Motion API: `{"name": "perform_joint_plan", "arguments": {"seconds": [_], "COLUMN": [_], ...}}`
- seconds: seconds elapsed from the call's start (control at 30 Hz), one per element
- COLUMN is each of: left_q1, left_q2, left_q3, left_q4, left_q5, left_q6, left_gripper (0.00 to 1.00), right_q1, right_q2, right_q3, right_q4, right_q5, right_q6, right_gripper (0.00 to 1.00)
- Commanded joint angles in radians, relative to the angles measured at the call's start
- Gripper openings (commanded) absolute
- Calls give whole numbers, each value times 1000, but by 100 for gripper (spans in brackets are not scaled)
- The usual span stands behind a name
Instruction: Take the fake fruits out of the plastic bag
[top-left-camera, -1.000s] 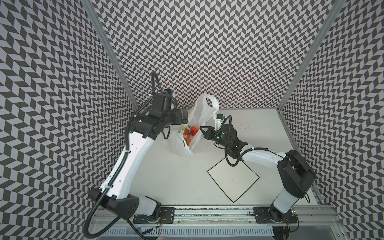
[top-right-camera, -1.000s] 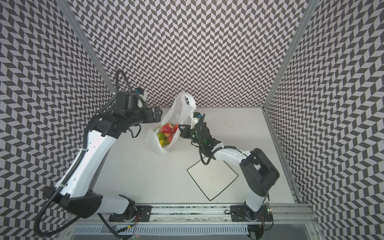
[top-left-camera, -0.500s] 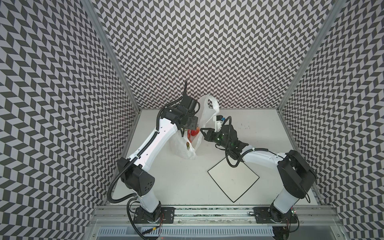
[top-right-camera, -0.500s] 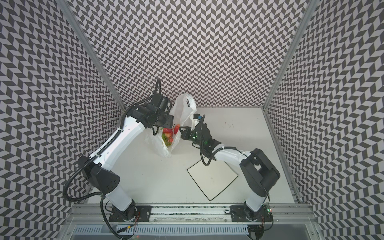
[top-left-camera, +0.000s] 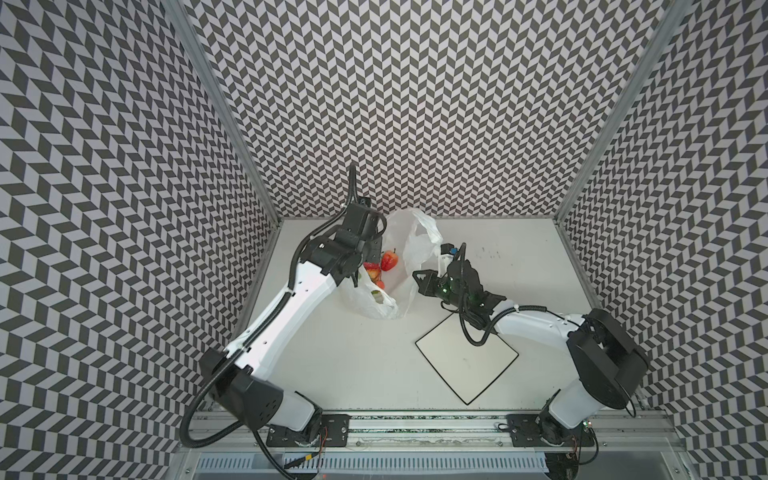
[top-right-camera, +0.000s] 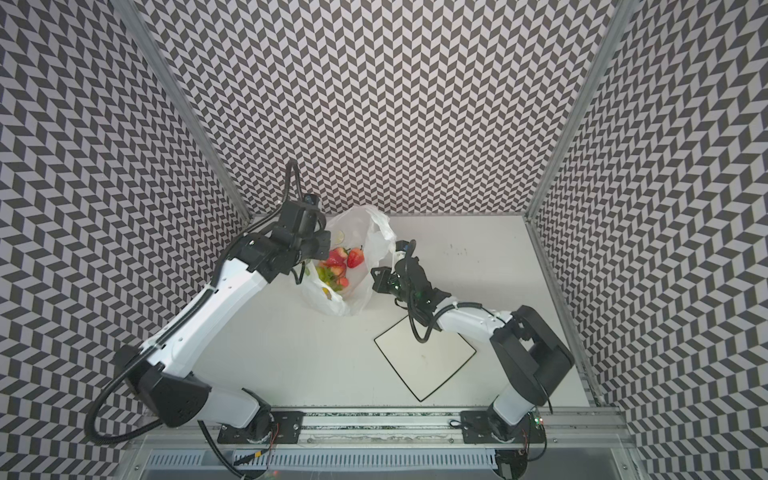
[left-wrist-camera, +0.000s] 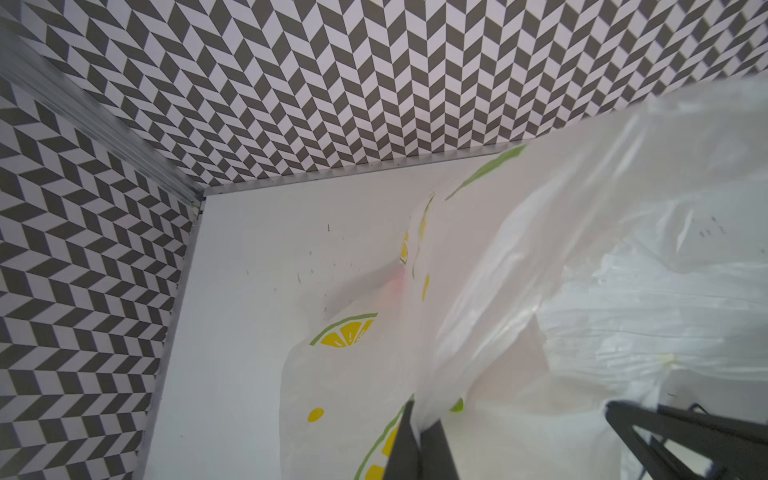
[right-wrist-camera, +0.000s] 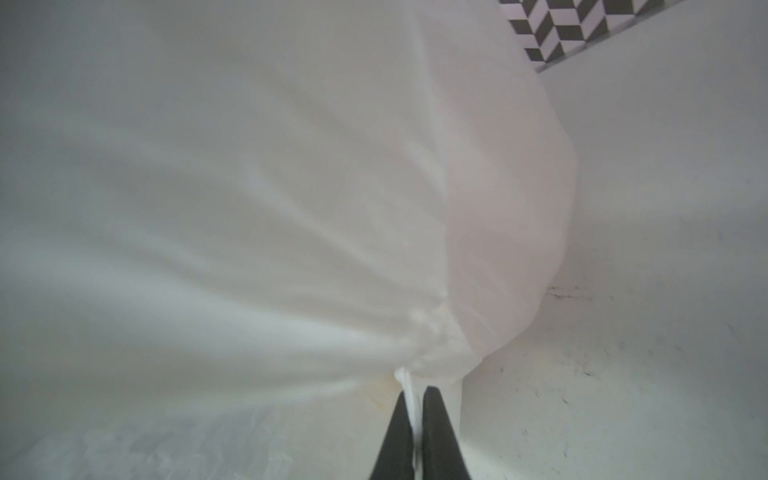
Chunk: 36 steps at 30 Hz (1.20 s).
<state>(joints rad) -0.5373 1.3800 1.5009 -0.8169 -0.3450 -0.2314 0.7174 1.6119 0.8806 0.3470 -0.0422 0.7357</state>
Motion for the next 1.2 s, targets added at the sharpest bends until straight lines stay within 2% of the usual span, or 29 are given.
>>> {"name": "perform_joint_plan", "arguments": {"seconds": [0.0, 0.07, 0.1, 0.23, 0.37, 0.47, 0.57, 0.63, 0.77, 0.83, 1.03, 1.17], "left_q1": [-7, -6, -7, -6, -7, -7, -7, -7, -7, -7, -7, -7], "left_q2": [-108, -165, -191, -249, -232, -214, -215, -221, -231, -232, -253, -268], "left_q3": [-152, -232, -267, -346, -334, -318, -316, -318, -316, -311, -316, -320], "left_q4": [172, 218, 243, 320, 329, 328, 333, 335, 331, 322, 299, 288], "left_q5": [100, 134, 147, 189, 207, 221, 230, 232, 234, 240, 237, 242], "left_q6": [-6, -29, -43, -45, -6, 20, 31, 36, 41, 41, 49, 49], "left_gripper": [0, 0, 0, 0, 0, 0, 0, 0, 0, 0, 0, 0], "right_q1": [1, 1, 1, 2, 8, 29, 90, 112, 117, 119, 119, 126], "right_q2": [-49, -80, -112, -293, -532, -672, -734, -696, -504, -412, -145, 15], "right_q3": [-43, -55, -67, -177, -317, -387, -412, -382, -250, -182, -24, 74], "right_q4": [-45, -68, -80, -106, -168, -185, -112, -75, -60, -52, -28, -24], "right_q5": [57, 54, 46, 45, 38, 36, 92, 117, 109, 119, 120, 139], "right_q6": [-40, -70, -95, -223, -408, -570, -771, -884, -1091, -1146, -1161, -1104], "right_gripper": [28, 44, 48, 58, 58, 52, 44, 38, 34, 32, 31, 33]}}
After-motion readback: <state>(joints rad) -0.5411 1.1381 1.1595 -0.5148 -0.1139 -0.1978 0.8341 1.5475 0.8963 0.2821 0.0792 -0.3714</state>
